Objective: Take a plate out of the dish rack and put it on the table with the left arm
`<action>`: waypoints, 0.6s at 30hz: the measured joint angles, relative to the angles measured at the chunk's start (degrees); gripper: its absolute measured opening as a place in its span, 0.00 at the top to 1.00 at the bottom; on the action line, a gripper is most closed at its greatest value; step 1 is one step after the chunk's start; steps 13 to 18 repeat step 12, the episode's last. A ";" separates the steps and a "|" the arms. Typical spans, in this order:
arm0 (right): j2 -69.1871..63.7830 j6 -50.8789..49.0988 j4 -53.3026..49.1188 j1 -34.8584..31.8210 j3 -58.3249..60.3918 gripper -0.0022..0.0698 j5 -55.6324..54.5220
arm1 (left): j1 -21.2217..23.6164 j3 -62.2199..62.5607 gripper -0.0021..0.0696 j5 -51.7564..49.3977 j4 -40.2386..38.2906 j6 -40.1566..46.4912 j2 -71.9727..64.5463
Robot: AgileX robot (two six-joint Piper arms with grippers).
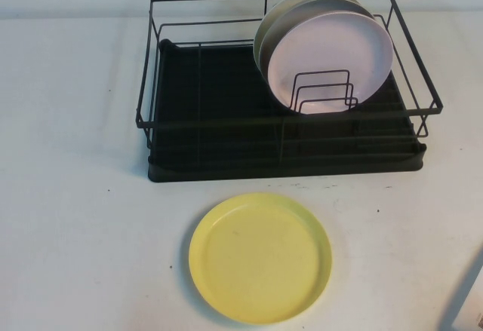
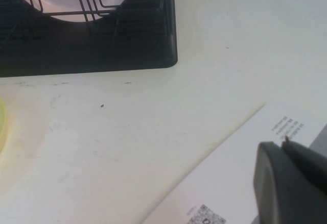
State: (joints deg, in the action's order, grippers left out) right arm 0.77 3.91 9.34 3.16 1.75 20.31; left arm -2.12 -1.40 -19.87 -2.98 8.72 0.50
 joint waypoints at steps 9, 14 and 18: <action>0.00 0.00 0.00 0.00 0.00 1.00 0.00 | 0.00 0.00 0.97 0.00 0.13 0.50 0.00; 0.00 0.00 0.00 0.00 0.00 1.00 0.00 | 0.00 0.00 0.97 0.00 0.13 0.50 0.00; 0.00 0.00 0.00 0.00 0.00 1.00 0.00 | 0.00 0.00 0.97 0.00 0.13 0.50 0.00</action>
